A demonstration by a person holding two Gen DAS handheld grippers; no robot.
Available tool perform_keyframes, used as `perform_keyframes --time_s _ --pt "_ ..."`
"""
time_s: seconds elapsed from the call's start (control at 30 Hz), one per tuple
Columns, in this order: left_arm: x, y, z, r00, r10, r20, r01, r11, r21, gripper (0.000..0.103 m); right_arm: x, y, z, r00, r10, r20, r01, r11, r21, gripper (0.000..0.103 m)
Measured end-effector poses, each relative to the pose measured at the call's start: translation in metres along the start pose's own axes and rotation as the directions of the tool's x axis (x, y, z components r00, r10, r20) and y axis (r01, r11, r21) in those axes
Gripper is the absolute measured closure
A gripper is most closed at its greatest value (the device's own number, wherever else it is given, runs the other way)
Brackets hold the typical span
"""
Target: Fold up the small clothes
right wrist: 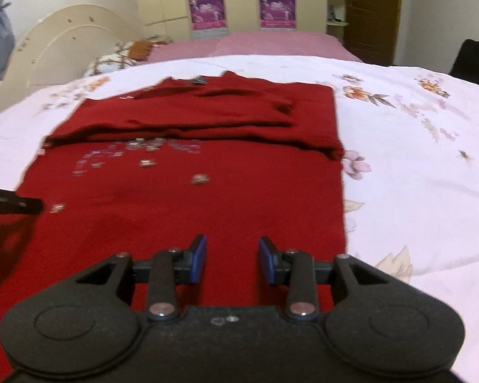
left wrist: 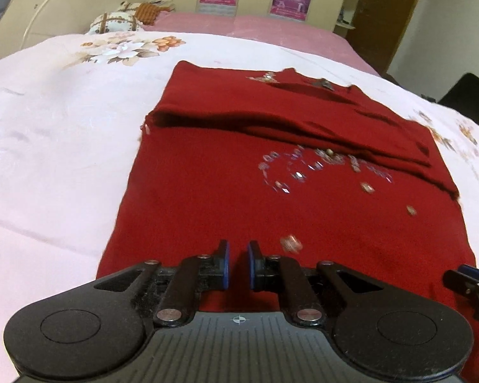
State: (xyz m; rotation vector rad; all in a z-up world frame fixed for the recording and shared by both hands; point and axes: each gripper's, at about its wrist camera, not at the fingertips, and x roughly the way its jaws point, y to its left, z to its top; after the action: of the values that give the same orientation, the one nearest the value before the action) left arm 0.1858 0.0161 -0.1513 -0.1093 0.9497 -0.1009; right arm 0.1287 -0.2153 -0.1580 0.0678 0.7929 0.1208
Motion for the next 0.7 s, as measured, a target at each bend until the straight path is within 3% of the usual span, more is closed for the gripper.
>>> perform_keyframes --time_s 0.27,0.43,0.5,0.7 --pt "-0.02 -0.001 -0.037 0.999 -0.03 -0.02 0.032 0.997 0.072 0.093 -0.029 0.04 -0.036 0.999 0.047 0.003 -0.047 0.999 -0.013 0.063" --pt "-0.036 0.015 -0.068 0.999 -0.043 -0.002 0.043 0.992 0.118 0.093 -0.039 0.053 -0.066 1.0 0.005 -0.03 -0.005 1.0 0.003 0.061" --pt "-0.042 0.02 -0.075 0.999 -0.046 -0.001 0.046 0.99 0.133 0.093 -0.04 0.057 -0.076 0.998 -0.053 -0.023 0.052 0.998 -0.037 0.061" --pt "-0.064 0.045 -0.093 0.998 -0.063 -0.017 0.065 0.992 0.109 0.093 -0.061 0.046 -0.093 0.989 -0.145 -0.021 0.144 0.989 -0.011 0.06"
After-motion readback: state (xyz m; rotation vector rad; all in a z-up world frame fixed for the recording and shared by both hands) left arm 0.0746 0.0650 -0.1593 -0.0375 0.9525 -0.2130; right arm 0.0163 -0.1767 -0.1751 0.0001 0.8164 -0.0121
